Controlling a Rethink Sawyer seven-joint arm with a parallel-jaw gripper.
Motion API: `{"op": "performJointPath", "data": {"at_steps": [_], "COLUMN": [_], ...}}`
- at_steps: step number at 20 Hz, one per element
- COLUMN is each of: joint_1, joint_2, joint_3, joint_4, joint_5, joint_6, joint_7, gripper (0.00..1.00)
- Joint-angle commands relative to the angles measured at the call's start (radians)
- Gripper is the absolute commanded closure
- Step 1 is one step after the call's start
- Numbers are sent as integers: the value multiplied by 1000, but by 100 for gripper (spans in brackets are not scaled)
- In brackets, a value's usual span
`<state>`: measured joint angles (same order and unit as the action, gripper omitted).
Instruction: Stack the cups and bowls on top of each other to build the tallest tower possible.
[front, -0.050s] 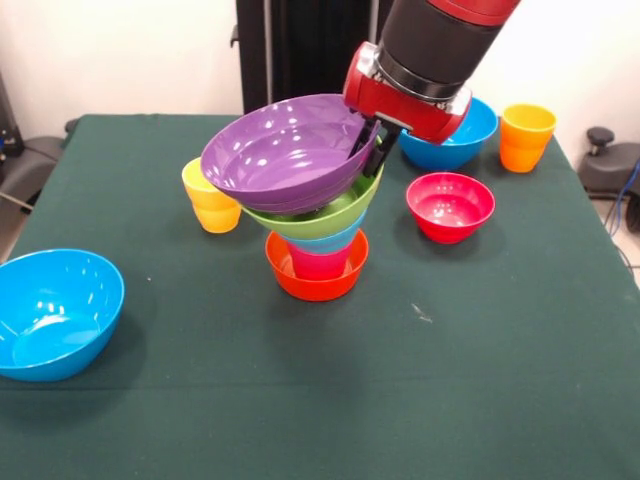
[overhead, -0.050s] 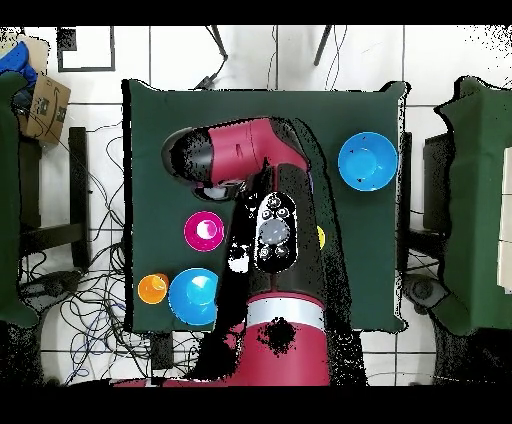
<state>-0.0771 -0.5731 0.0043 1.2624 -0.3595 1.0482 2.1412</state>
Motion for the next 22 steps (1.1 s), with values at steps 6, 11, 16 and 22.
{"op": "performJointPath", "data": {"at_steps": [6,11,16,22], "joint_1": [15,9,2,2], "joint_2": [5,1,-25,-27], "joint_3": [32,30,31,31], "joint_4": [-36,-61,-57,-60], "joint_5": [8,1,3,-1], "joint_6": [106,151,176,174], "joint_7": [3,-25,-46,-45], "gripper": [100,100,100,100]}}
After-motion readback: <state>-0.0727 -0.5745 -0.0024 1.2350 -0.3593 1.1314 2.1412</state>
